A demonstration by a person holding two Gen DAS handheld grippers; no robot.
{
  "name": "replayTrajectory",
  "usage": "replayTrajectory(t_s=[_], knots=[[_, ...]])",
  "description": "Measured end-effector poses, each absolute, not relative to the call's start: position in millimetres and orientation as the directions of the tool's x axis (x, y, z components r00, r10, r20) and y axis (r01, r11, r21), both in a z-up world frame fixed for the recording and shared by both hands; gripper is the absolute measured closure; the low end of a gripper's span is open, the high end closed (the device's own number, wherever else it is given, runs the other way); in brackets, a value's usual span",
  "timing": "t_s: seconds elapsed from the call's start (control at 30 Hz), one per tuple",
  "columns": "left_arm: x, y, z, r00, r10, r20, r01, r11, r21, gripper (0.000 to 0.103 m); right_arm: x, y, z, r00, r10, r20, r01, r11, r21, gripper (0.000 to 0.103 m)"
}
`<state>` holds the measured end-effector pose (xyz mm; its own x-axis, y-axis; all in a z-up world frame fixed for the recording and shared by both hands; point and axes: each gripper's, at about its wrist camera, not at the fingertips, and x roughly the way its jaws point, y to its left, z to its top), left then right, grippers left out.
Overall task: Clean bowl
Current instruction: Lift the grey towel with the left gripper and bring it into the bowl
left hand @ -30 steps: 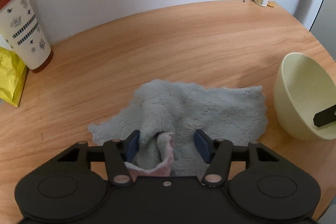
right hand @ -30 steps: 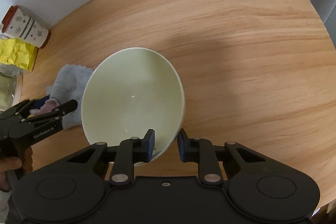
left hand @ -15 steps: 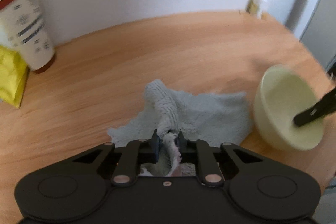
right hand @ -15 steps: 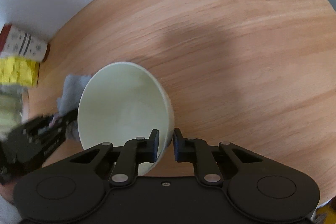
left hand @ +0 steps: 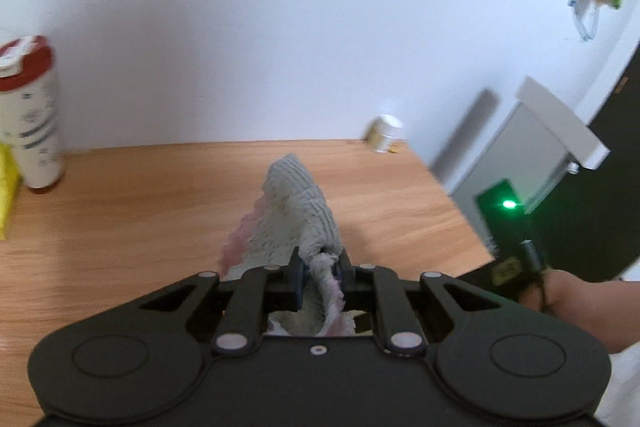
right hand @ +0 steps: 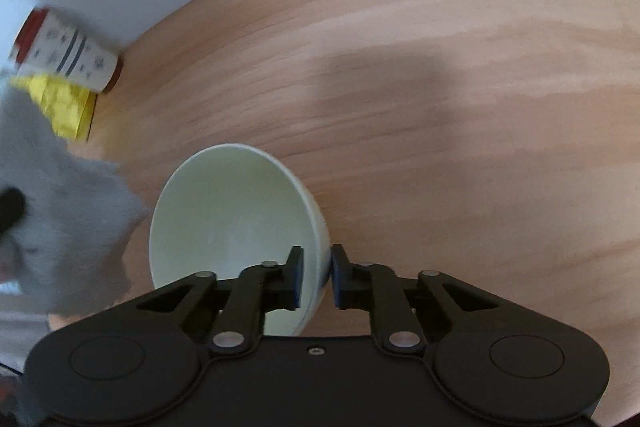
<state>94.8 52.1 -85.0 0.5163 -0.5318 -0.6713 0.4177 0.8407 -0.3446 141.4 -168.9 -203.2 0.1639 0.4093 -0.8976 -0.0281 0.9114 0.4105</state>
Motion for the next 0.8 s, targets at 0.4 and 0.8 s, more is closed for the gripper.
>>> replayTrajectory(t_s=[0.4,0.8], knots=[[117,4,-139,0.423,-0.560,-0.712,0.459,0.810,-0.365,0.090,132,-190,-177,0.245,0.421,-0.873,-0.156,0.906,0.393,0.074],[128,-16,-176,0.354,-0.532,-0.769,0.477,0.810,-0.341,0.089,133,-193,-172,0.291,0.423,-0.858,-0.188,0.905,0.382,0.071]])
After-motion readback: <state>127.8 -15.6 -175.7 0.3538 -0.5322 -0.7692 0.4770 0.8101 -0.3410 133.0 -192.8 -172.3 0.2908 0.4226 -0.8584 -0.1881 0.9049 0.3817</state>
